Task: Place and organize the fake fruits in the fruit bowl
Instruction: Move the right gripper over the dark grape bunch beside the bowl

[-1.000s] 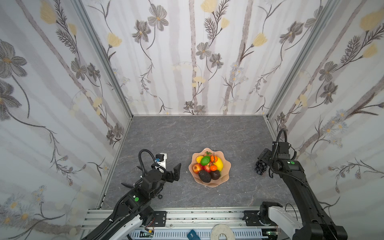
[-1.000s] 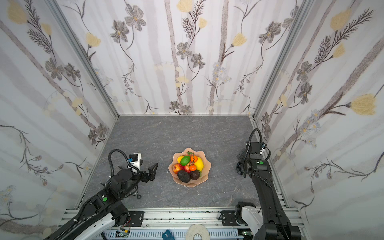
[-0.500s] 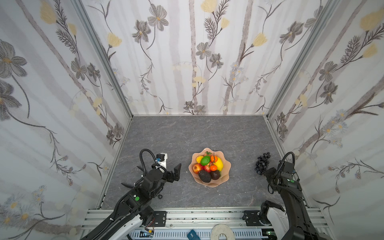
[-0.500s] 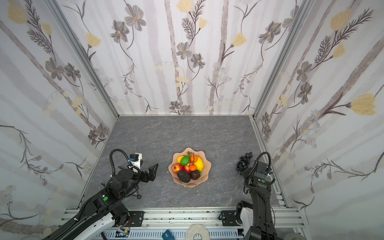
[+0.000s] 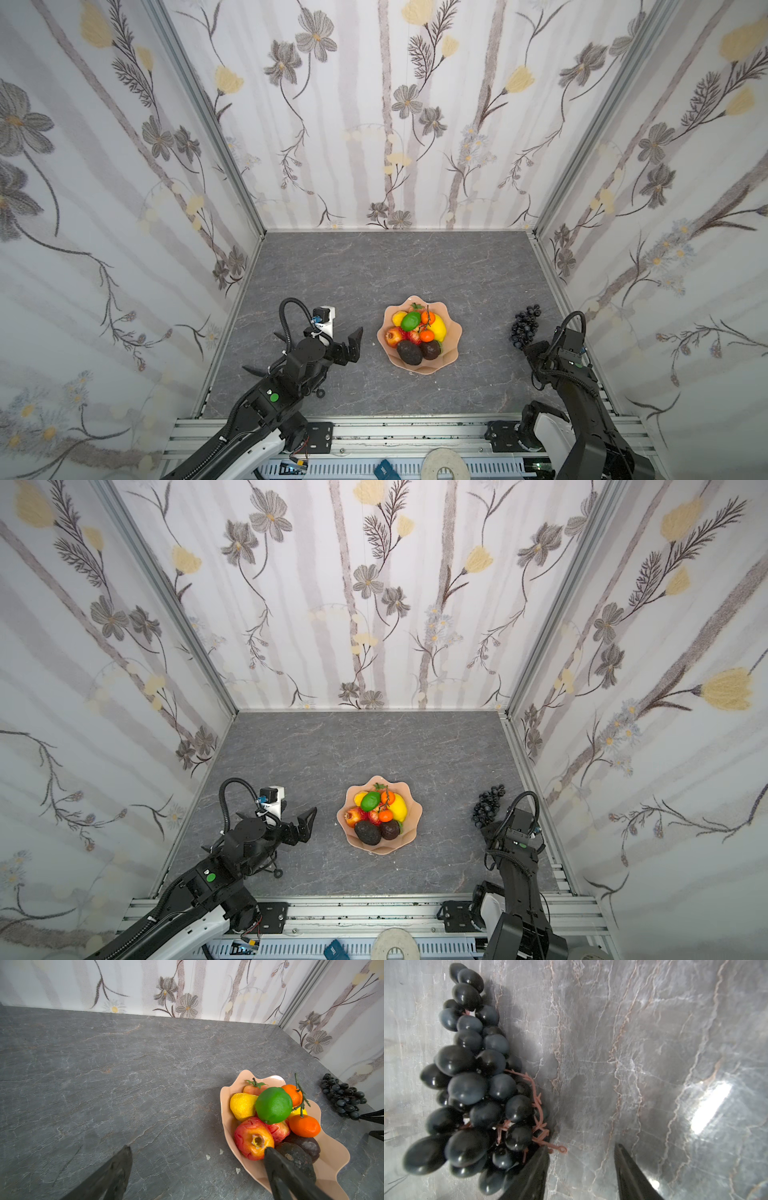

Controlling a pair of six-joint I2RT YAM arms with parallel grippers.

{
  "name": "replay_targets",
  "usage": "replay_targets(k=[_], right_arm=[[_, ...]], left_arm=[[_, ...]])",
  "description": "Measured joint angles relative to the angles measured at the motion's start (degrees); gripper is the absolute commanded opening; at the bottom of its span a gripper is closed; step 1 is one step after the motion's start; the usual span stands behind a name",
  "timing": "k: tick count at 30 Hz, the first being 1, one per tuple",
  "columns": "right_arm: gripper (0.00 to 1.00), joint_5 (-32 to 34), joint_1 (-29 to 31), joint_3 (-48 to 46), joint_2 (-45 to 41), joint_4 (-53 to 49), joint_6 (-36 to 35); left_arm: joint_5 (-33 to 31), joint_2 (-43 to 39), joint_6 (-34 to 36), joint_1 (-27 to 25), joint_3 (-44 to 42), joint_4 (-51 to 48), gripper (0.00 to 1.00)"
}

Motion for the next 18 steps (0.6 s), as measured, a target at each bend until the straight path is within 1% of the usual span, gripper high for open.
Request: replay_targets(k=[4, 10, 18], right_arm=[[0.47, -1.1, 0.0, -1.3, -1.3, 3.1, 1.1], [0.45, -2.7, 0.0, -2.6, -0.3, 7.2, 2.4], [0.37, -5.1, 0.0, -6.0, 0.2, 14.6, 4.5]], left_arm=[[0.4, 0.2, 0.0, 0.0, 0.0, 0.0, 1.00], [0.6, 0.3, 0.0, 0.0, -0.1, 0.0, 1.00], [1.3, 0.4, 0.0, 0.0, -0.1, 0.0, 1.00]])
